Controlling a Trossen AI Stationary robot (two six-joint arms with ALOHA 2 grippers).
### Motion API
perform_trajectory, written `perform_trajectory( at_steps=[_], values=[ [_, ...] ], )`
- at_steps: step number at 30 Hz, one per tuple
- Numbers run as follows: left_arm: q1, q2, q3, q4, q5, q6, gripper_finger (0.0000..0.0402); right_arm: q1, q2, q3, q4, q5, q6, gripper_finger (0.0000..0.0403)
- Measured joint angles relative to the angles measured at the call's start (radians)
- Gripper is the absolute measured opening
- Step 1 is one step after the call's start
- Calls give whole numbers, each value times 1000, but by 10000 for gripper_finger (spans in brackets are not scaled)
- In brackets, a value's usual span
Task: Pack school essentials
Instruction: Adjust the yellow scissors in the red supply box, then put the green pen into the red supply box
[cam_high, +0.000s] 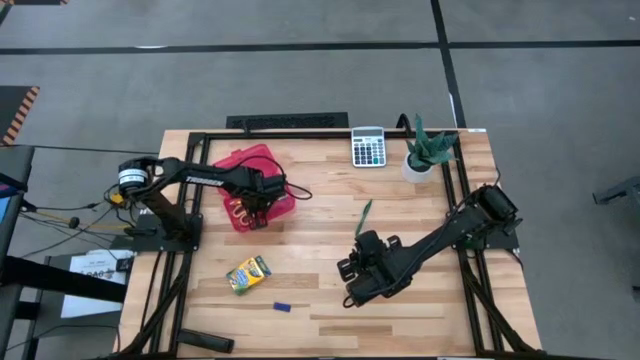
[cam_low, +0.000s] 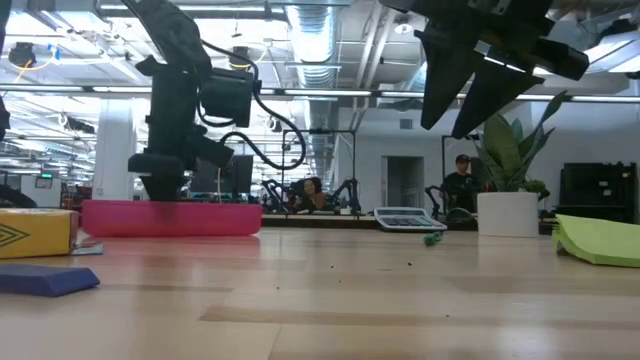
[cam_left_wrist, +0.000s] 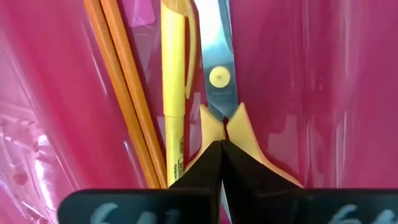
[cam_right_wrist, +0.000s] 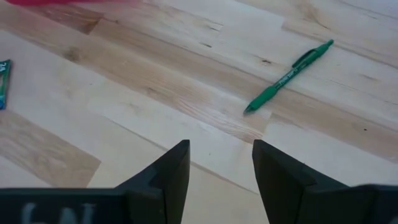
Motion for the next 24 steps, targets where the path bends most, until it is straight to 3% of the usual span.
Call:
perform_trajectory(
  at_steps=[6, 12, 18, 24],
  values=[
    [22, -4, 0, 0, -35, -48, 0, 0, 0, 0, 0, 0, 1, 183],
    [19, -106, -1, -7, 65, -122, 12, -9, 8, 1, -70, 2, 178, 198],
    [19, -309, -1, 4, 207, -214, 94, -66, 12, -13, -200, 3, 345, 230],
    [7, -529, -1, 71, 252, -369, 193, -185, 44, -11, -171, 1, 228, 249]
  ],
)
